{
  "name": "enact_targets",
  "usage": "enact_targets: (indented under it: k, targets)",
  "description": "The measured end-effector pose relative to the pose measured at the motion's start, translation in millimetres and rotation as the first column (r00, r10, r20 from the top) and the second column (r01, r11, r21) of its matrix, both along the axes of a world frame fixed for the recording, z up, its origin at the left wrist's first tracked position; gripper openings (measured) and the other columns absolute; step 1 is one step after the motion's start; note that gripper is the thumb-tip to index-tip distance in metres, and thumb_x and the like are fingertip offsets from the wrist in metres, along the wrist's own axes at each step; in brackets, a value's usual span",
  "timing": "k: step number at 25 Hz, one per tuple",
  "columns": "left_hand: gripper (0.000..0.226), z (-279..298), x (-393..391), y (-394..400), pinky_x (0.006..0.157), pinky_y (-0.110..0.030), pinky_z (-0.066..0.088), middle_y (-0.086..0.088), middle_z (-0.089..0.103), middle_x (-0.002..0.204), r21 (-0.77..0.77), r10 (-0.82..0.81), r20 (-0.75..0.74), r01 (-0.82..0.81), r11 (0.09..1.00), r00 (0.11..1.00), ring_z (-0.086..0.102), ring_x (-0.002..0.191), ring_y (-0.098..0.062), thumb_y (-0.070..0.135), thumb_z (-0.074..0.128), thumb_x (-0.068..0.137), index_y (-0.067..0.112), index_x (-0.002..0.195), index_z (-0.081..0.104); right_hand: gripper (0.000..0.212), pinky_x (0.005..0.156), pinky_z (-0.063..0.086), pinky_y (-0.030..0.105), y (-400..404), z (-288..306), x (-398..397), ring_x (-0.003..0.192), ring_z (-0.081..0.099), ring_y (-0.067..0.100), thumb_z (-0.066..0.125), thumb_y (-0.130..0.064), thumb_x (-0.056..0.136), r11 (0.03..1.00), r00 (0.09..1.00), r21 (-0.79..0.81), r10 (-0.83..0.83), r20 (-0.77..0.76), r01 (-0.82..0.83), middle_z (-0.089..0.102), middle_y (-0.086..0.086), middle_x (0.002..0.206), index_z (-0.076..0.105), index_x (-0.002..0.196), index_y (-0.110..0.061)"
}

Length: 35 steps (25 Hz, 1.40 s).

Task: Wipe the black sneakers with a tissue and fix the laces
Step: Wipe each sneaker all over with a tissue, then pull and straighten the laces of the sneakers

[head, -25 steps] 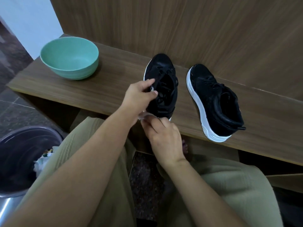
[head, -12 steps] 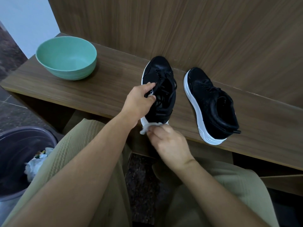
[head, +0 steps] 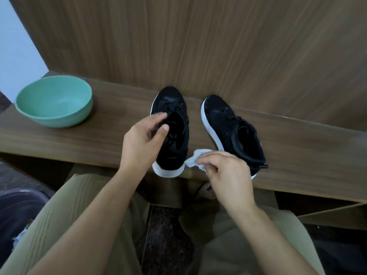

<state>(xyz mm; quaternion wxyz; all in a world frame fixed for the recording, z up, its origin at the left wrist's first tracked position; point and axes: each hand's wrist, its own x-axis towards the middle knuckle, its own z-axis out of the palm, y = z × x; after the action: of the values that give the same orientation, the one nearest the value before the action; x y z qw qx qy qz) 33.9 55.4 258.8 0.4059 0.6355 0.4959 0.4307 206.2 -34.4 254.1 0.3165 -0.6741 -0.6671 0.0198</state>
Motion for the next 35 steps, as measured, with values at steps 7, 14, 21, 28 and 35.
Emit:
enact_targets:
  k: [7,14,21,28,35]
  targets:
    - [0.016,32,-18,-12,0.066,-0.02,0.051,0.007,0.073,0.074,0.085,-0.241,0.037,0.237,0.968,0.97,0.064,0.067,-0.005,0.015,0.076,0.074,0.03,0.078,0.074,0.028,0.079,0.055,0.027,29,83,-25,0.086,0.069,0.004,0.068,-0.001,0.078,0.937,0.715,-0.099,0.184,-0.675,-0.335,0.074,-0.006,0.094,0.073,0.094,-0.024]
    - [0.02,26,-49,39,0.061,-0.033,0.044,-0.002,0.061,0.056,-0.159,0.373,-0.217,-0.409,0.898,0.902,0.054,0.061,-0.023,0.018,0.052,0.079,0.003,0.069,0.061,0.025,0.088,0.051,0.021,61,64,8,0.091,0.065,-0.001,0.062,-0.015,0.088,0.99,0.786,-0.101,0.015,-0.619,-0.098,0.071,-0.012,0.101,0.067,0.106,-0.031]
    - [0.017,11,-39,55,0.061,-0.035,0.034,-0.015,0.053,0.07,-0.05,0.246,-0.72,-0.403,0.914,0.648,0.044,0.065,-0.03,0.013,0.049,0.083,-0.001,0.076,0.054,0.028,0.077,0.05,0.02,75,30,-5,0.085,0.061,-0.005,0.059,-0.047,0.085,0.969,0.927,-0.238,-0.148,-0.344,0.067,0.069,-0.019,0.089,0.07,0.104,-0.029]
    - [0.019,28,11,45,0.059,-0.014,0.04,0.015,0.062,0.076,-0.078,0.039,-0.479,-0.087,0.993,0.877,0.055,0.072,0.001,0.047,0.068,0.076,0.03,0.084,0.063,0.027,0.065,0.046,0.025,84,28,-27,0.086,0.061,0.008,0.063,-0.046,0.08,0.918,0.953,-0.319,-0.282,-0.113,0.234,0.066,-0.013,0.095,0.063,0.104,-0.032]
    - [0.007,45,3,67,0.062,-0.032,0.05,-0.007,0.068,0.078,-0.362,-0.047,-0.242,-0.045,0.931,0.969,0.062,0.071,-0.022,0.019,0.062,0.086,0.012,0.083,0.061,0.008,0.065,0.057,0.027,95,57,-10,0.058,0.064,0.011,0.065,-0.015,0.081,0.917,0.503,-0.398,-0.345,-0.793,0.002,0.066,-0.005,0.061,0.066,0.074,-0.019]
